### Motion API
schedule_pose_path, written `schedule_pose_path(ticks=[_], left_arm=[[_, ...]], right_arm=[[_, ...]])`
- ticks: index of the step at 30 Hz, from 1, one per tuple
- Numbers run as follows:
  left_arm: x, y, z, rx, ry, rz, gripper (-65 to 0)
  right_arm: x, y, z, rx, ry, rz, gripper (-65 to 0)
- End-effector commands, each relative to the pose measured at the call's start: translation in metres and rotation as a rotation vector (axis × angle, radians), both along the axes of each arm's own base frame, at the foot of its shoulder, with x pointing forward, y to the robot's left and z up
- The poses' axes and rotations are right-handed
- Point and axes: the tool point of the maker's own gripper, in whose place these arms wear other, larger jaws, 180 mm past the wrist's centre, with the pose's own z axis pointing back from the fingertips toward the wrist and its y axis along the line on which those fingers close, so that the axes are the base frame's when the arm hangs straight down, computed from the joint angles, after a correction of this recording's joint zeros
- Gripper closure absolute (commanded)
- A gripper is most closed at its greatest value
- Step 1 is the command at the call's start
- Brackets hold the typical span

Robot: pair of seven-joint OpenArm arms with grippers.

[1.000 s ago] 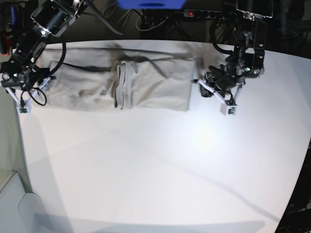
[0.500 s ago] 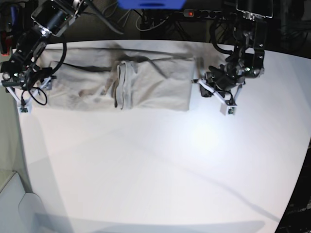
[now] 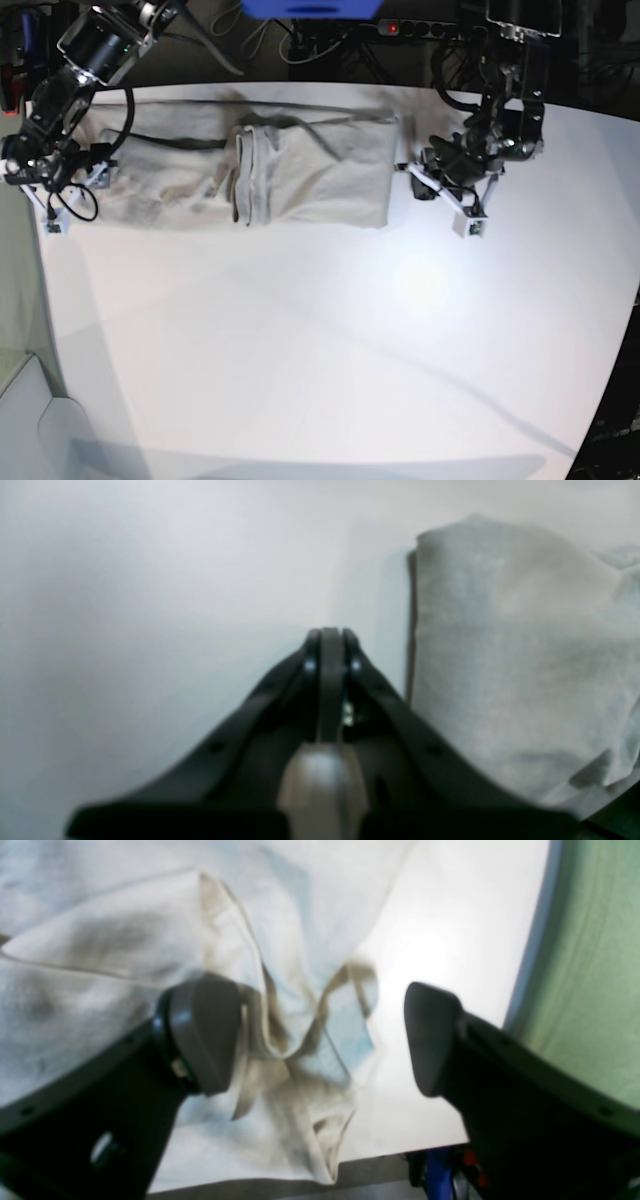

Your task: Layout the t-shirt on the table in an organized manner, then fold the t-shirt properly

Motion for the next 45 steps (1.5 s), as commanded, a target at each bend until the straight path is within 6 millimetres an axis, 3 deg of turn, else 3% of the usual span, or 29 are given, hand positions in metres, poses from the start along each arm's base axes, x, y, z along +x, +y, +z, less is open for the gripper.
schedule_pose_path(ticks=[1, 14, 19, 27, 31, 37, 38, 42, 45], left_arm=[[-0.003, 0.001, -0.001, 0.013, 0.015, -0.009, -0.4], [-0.003, 0.002, -0.001, 0.015, 0.018, -0.002, -0.4], [-0.002, 0.003, -0.001, 0.015, 0.017, 0.001, -0.4], [0.0, 0.003, 0.004, 0.014, 0.001, 0.001, -0.4], [0.002, -0.002, 0.019, 0.009, -0.04, -0.011, -0.4], [0.01, -0.006, 0.039, 0.005, -0.102, -0.021, -0.4], [0.01, -0.003, 0.041, 0.006, -0.107, -0.014, -0.4], [0.01, 0.024, 0.055, 0.025, -0.145, 0.059, -0.4], [0.008, 0.049, 0.06, 0.051, -0.16, 0.115, -0.4]], right_arm=[[0.004, -0.004, 0.005, -0.019, -0.013, 0.006, -52.5], [0.012, -0.019, 0.015, -0.048, -0.037, 0.002, -52.5], [0.01, -0.011, 0.0, 0.001, -0.023, 0.005, -52.5], [0.014, 0.009, -0.005, 0.124, -0.104, 0.013, -51.1], [0.012, 0.019, -0.007, 0.182, -0.135, 0.016, -38.5], [0.013, 0.019, -0.005, 0.19, -0.137, 0.021, -3.4], [0.013, 0.019, -0.005, 0.19, -0.137, 0.021, 0.0], [0.017, 0.015, 0.002, 0.169, -0.156, 0.026, 0.0], [0.026, 0.007, 0.027, 0.11, -0.217, 0.041, 0.0]])
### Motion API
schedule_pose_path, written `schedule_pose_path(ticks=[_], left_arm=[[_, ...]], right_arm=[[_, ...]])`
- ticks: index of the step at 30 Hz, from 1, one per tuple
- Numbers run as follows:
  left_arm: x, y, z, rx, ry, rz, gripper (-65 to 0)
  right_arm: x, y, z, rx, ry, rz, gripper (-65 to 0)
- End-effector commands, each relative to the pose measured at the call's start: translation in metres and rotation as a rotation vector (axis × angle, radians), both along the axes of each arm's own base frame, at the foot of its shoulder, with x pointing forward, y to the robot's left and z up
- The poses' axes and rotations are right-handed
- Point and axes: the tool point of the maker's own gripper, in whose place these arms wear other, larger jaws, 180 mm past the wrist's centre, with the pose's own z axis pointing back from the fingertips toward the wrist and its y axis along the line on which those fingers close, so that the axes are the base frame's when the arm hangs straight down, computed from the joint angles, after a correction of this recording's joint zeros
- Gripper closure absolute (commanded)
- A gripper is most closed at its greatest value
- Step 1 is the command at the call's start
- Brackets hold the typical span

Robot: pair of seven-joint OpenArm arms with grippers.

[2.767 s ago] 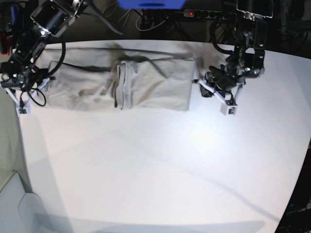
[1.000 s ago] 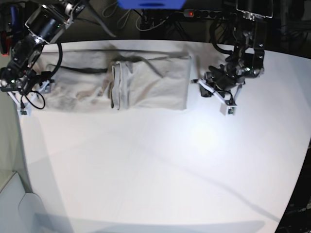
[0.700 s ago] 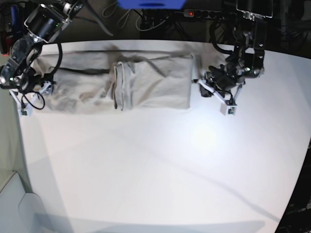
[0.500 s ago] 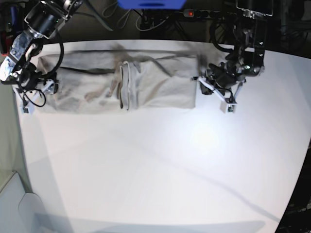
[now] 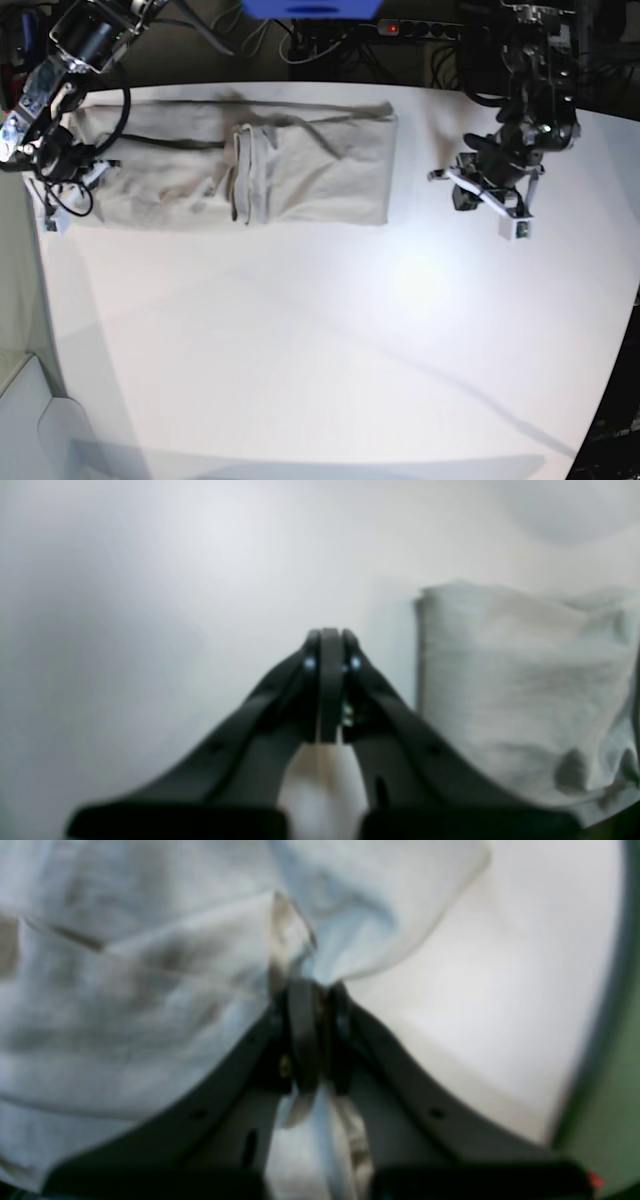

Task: Layout the t-shirt on the table in an organized manner, then fold the t-shirt properly
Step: 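Lift the strip end with the right gripper and carry it toward the left gripper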

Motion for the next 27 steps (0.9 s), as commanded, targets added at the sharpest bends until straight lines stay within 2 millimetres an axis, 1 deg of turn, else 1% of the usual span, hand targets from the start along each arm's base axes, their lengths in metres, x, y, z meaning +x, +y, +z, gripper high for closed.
schedule_pose_path(ticks=[1, 2, 5, 7, 9, 10, 13, 15, 18, 21, 23, 24, 27], left_arm=[[0.003, 0.008, 0.011, 0.011, -0.04, 0.011, -0.4], [0.0, 0.015, 0.01, 0.018, -0.035, 0.027, -0.4], [-0.007, 0.03, 0.008, 0.03, -0.024, 0.066, -0.4], [-0.014, 0.036, 0.005, 0.036, -0.01, 0.082, -0.4], [-0.02, 0.042, 0.002, 0.042, 0.001, 0.097, -0.4], [-0.019, 0.043, 0.003, 0.043, -0.001, 0.099, -0.4], [-0.026, 0.044, -0.001, 0.046, 0.015, 0.101, -0.4], [-0.03, 0.048, -0.003, 0.05, 0.025, 0.111, -0.4], [-0.032, 0.048, -0.004, 0.05, 0.028, 0.111, -0.4], [-0.032, 0.048, -0.004, 0.05, 0.028, 0.111, -0.4], [-0.032, 0.048, -0.004, 0.05, 0.028, 0.111, -0.4], [-0.032, 0.05, -0.003, 0.052, 0.027, 0.117, -0.4], [-0.032, 0.051, -0.003, 0.053, 0.028, 0.118, -0.4]], right_arm=[[0.017, -0.009, 0.026, -0.044, -0.089, 0.011, 0.0], [0.019, -0.011, 0.036, -0.067, -0.107, 0.013, 0.0], [0.019, -0.014, 0.057, -0.122, -0.113, 0.014, 0.0], [0.018, -0.011, 0.068, -0.142, -0.121, 0.013, 0.0], [0.017, -0.005, 0.08, -0.162, -0.139, 0.01, 0.0], [0.016, 0.0, 0.085, -0.166, -0.148, 0.01, 0.0], [0.017, 0.023, 0.094, -0.17, -0.158, 0.049, 0.0], [0.013, 0.04, 0.087, -0.156, -0.125, 0.09, 0.0], [0.012, 0.068, 0.076, -0.114, -0.104, 0.15, 0.0], [0.006, 0.104, 0.062, -0.043, -0.081, 0.2, 0.0], [0.005, 0.126, 0.057, -0.007, -0.073, 0.243, 0.0], [0.007, 0.136, 0.057, 0.007, -0.082, 0.265, 0.0], [0.018, 0.159, 0.063, 0.021, -0.12, 0.337, 0.0]])
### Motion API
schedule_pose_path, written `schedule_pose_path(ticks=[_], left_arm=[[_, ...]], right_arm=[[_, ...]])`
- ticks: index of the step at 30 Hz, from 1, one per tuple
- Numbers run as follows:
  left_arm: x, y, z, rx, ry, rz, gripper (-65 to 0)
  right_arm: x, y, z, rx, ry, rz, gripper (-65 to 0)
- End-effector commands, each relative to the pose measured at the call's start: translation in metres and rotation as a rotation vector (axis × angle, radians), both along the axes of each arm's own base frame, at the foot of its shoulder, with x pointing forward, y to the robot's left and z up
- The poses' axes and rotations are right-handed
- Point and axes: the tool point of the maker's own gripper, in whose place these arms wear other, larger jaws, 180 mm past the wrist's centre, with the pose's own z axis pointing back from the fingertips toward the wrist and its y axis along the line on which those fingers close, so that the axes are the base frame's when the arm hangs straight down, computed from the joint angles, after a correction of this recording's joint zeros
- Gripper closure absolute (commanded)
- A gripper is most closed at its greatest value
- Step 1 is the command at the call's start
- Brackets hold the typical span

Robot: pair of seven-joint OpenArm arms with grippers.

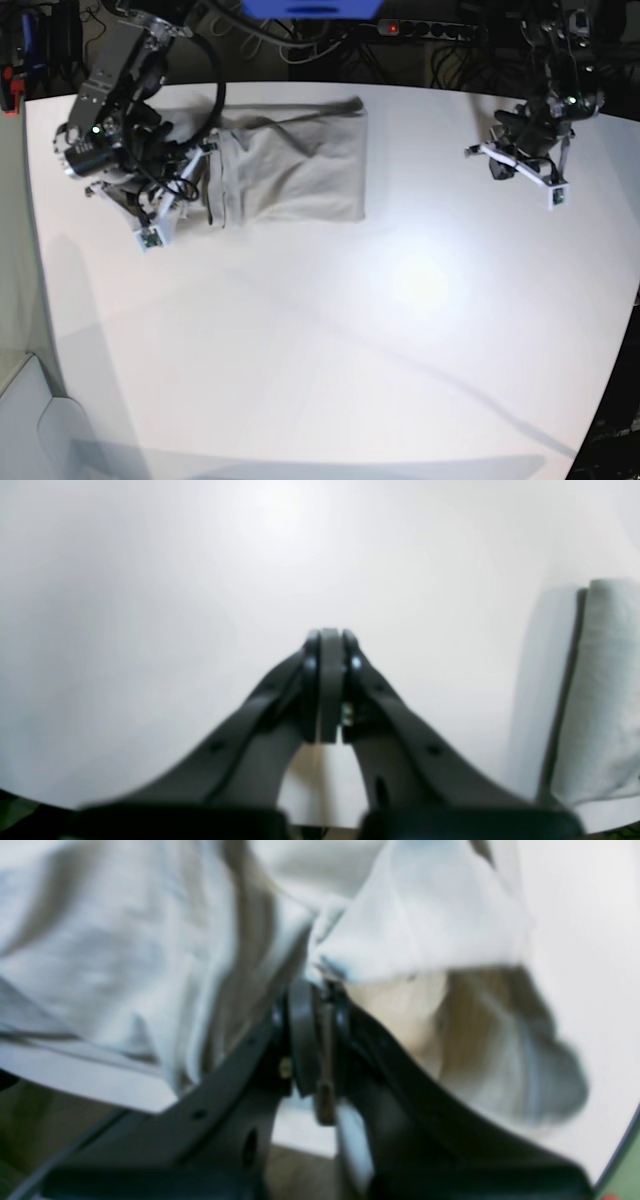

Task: Layout the t-shirt on the table in an organized manner, then fold the t-shirt properly
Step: 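Lift the strip end with the right gripper and carry it toward the left gripper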

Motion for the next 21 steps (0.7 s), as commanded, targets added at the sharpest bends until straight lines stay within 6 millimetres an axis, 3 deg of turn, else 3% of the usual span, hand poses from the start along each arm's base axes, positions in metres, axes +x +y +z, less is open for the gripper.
schedule_pose_path(ticks=[1, 11, 21], left_arm=[[0.006, 0.001, 0.01, 0.007, -0.038, -0.01, -0.4], [0.006, -0.009, 0.007, -0.012, -0.033, -0.021, -0.4], [0.002, -0.084, -0.011, -0.173, 0.112, -0.109, -0.4]], right_arm=[[0.012, 0.007, 0.013, 0.007, -0.059, 0.028, 0.0], [0.044, 0.038, 0.042, 0.0, -0.142, 0.14, 0.0], [0.046, 0.047, 0.044, 0.002, -0.15, 0.173, 0.0]])
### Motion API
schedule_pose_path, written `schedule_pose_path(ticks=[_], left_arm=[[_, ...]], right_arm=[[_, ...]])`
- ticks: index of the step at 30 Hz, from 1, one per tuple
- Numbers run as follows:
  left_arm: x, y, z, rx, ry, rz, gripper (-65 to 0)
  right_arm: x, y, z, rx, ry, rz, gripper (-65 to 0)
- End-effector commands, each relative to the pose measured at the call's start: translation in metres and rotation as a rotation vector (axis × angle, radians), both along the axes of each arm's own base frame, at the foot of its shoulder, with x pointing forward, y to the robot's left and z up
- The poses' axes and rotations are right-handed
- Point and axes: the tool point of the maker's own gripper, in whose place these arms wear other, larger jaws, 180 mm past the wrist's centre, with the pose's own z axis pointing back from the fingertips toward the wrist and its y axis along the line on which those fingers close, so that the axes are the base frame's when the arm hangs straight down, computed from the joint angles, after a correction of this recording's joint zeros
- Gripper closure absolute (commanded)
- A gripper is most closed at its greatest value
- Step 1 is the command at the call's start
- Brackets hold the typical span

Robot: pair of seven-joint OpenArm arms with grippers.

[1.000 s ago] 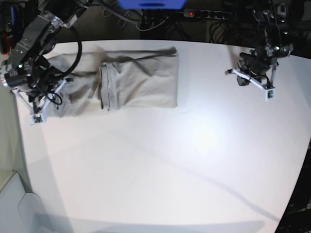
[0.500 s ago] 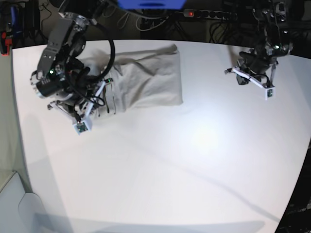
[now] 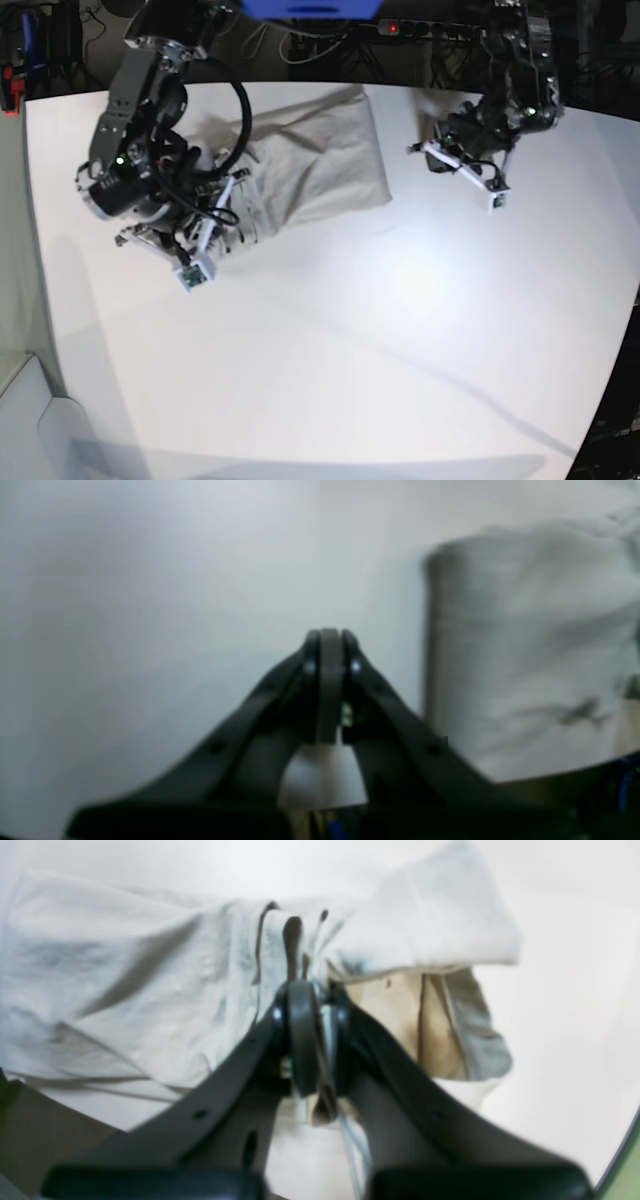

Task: Layout the t-shirt on the table in an organized manner, then fold the t-shirt properly
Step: 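Lift the strip end with the right gripper and carry it toward the left gripper, then fold the held strip end over onto the shirt's middle with the right gripper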

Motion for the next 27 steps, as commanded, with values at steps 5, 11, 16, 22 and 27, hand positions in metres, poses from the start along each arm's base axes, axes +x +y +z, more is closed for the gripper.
schedule_pose_path(ticks=[5, 11, 16, 22, 27], left_arm=[[0.01, -0.019, -0.011, -0.072, 0.045, 0.016, -0.3], [0.013, -0.027, -0.03, -0.108, 0.097, 0.033, -0.3], [0.018, -0.046, -0.038, -0.159, 0.126, 0.037, -0.3], [0.016, -0.07, -0.042, -0.17, 0.146, -0.023, -0.3], [0.015, -0.077, -0.046, -0.14, 0.154, -0.026, -0.3]], right_arm=[[0.013, 0.005, 0.017, 0.014, -0.068, 0.017, 0.0], [0.015, 0.007, 0.02, 0.014, -0.077, 0.022, 0.0], [0.013, 0.028, 0.021, 0.022, -0.082, 0.094, 0.0], [0.006, 0.062, 0.029, 0.167, -0.101, 0.184, 0.0], [-0.009, 0.086, 0.025, 0.224, -0.077, 0.256, 0.0]])
